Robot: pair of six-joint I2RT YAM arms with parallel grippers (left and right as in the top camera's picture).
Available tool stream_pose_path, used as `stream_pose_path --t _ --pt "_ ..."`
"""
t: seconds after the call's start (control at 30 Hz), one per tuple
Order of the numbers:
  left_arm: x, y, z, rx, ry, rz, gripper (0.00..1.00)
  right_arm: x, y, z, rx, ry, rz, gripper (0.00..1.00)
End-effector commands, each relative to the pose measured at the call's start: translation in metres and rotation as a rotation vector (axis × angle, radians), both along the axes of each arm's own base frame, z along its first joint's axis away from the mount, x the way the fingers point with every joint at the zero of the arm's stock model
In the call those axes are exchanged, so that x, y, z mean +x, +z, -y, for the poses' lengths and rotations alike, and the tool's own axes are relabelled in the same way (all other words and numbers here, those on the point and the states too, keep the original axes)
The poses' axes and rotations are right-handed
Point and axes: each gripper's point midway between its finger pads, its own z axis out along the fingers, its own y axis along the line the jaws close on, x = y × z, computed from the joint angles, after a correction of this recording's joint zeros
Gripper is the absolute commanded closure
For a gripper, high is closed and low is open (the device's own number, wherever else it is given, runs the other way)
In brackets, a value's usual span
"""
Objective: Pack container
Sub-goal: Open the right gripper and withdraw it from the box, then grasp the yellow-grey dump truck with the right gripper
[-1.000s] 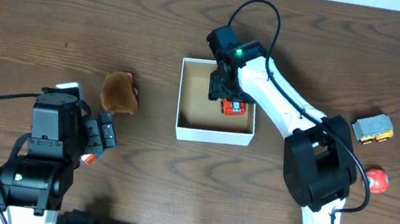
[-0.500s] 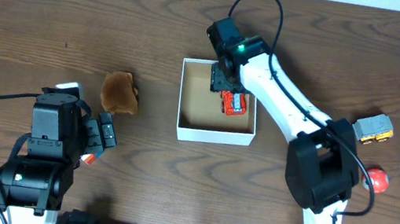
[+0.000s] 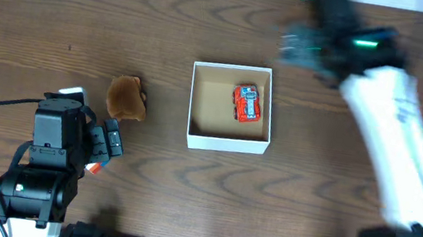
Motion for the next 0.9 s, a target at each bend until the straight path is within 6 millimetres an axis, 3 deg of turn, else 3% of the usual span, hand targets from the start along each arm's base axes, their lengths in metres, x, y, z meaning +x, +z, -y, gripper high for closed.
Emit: stream_pose_path --t 0.0,0.13,0.27,0.37,0.6,0.87 --pt "0.002 0.009 -0.003 0.001 0.023 0.022 0.02 -0.023 0.029 0.081 0.087 -0.336 0.032 0.01" --pt "0.002 0.009 -0.003 0.001 0.023 0.022 0.02 -0.046 0.014 0.145 0.206 -0.562 -0.062 0.01" --pt "0.002 0.009 -0.003 0.001 0.023 0.022 0.02 -0.055 -0.015 0.181 0.223 -0.698 -0.129 0.01" --pt "0.002 0.009 -0.003 0.001 0.023 0.022 0.02 -0.062 -0.053 0.202 0.247 -0.831 -0.199 0.01" --pt "0.002 0.009 -0.003 0.001 0.023 0.022 0.02 -0.067 -0.13 0.222 0.228 -0.856 -0.34 0.01" --pt "0.002 0.009 -0.003 0.001 0.023 0.022 0.02 -0.061 -0.181 0.224 0.206 -0.816 -0.426 0.01"
